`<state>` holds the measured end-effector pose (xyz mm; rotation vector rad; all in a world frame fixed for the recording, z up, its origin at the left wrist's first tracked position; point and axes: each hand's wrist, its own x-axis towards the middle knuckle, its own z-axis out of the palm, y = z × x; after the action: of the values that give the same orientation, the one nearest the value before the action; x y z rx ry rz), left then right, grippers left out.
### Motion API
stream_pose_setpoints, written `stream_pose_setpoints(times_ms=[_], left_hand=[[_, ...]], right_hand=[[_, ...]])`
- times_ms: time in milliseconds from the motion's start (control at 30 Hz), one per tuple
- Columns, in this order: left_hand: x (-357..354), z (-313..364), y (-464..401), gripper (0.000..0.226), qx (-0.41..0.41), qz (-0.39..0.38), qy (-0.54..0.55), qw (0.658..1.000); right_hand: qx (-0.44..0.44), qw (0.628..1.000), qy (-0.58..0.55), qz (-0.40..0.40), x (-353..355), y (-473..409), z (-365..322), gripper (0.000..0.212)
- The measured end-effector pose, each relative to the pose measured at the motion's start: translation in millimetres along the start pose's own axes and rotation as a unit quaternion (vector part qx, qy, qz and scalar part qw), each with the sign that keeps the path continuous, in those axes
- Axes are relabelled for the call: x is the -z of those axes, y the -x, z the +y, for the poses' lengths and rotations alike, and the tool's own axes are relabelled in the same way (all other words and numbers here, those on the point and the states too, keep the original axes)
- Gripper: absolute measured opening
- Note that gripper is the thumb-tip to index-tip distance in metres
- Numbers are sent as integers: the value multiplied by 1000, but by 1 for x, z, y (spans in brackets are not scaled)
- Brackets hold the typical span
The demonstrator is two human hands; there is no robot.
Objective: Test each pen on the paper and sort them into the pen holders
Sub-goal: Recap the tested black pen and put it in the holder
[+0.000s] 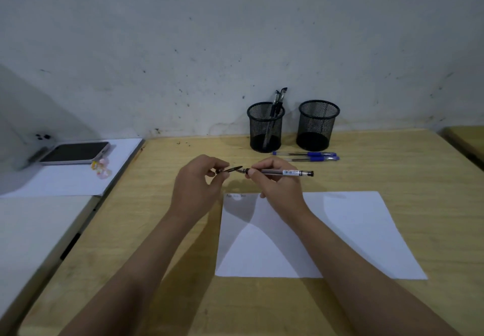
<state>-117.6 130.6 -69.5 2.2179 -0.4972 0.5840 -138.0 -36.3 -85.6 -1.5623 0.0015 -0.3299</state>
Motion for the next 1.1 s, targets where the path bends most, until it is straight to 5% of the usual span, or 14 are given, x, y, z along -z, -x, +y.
stream_pose_setpoints(times_ms=[533,1100], left_hand=[[1,10,-1,15,-77,-6,-14,997],[18,44,-6,15,-157,85,22,984]], right_hand=[[55,997,-28,-54,10,0,-11,17],[129,978,-122,-108,12,-5,-37,12]])
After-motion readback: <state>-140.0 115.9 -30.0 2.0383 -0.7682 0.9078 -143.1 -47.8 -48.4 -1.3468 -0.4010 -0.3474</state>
